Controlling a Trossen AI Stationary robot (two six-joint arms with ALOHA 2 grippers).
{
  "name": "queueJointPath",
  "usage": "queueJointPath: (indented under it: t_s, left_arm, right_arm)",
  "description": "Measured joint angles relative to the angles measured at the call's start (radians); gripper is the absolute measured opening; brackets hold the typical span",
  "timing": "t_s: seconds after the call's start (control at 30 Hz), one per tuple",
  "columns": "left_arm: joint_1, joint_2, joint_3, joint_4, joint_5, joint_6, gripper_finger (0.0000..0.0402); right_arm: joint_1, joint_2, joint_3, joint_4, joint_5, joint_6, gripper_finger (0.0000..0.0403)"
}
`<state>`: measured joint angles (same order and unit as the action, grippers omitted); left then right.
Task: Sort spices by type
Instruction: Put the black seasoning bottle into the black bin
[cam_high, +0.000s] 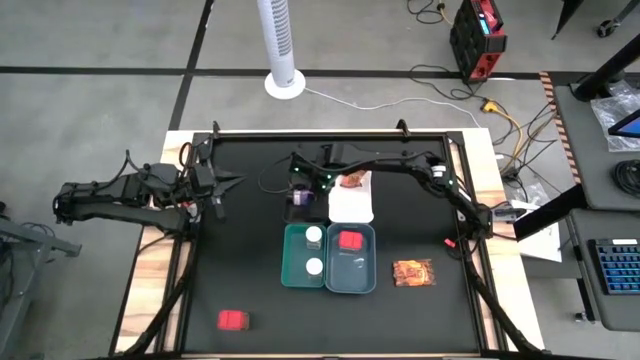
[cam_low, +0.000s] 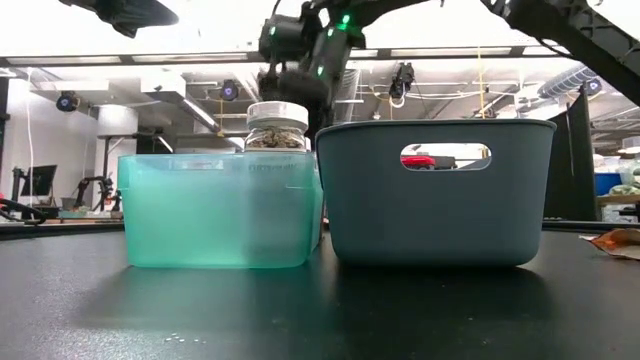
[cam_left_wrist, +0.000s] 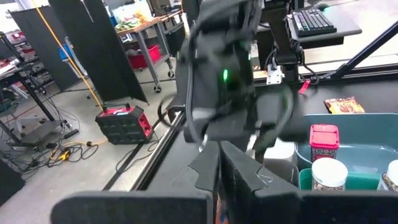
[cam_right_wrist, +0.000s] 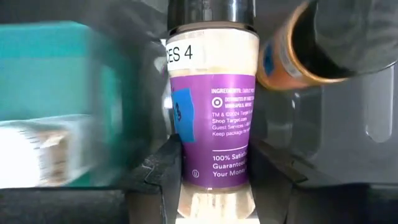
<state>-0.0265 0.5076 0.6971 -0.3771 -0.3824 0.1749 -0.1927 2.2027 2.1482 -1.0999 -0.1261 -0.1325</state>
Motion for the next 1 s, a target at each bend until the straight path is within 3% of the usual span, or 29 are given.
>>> queueJointPath:
  t_s: [0.4,0.67,0.77,0.93,1.0]
  left_arm:
    - [0.000,0.009,0.000,0.002,0.000,0.000,0.0000]
    - [0.000,0.041,0.000,0.027,0.000,-0.001,0.0000]
    - [0.000,0.056,0.000,0.076,0.013,-0.017,0.0000]
    - [0.000,0.097,0.000,0.183,0.213,-0.028,0.0007]
    - [-0.001,0.126,0.000,0.228,0.245,-0.027,0.0019]
  right_arm:
    - [0.075,-0.166,-0.089,0.115,-0.031,0.000,0.0137]
    - [0.138,-0.369,-0.456,0.455,-0.021,0.055,0.0137]
    - [0.160,-0.478,-0.615,0.639,0.069,0.069,0.0137]
    - [0.210,-0.593,-0.846,0.992,0.203,0.019,0.0136]
    - [0.222,-0.611,-0.898,1.090,0.242,0.011,0.0136]
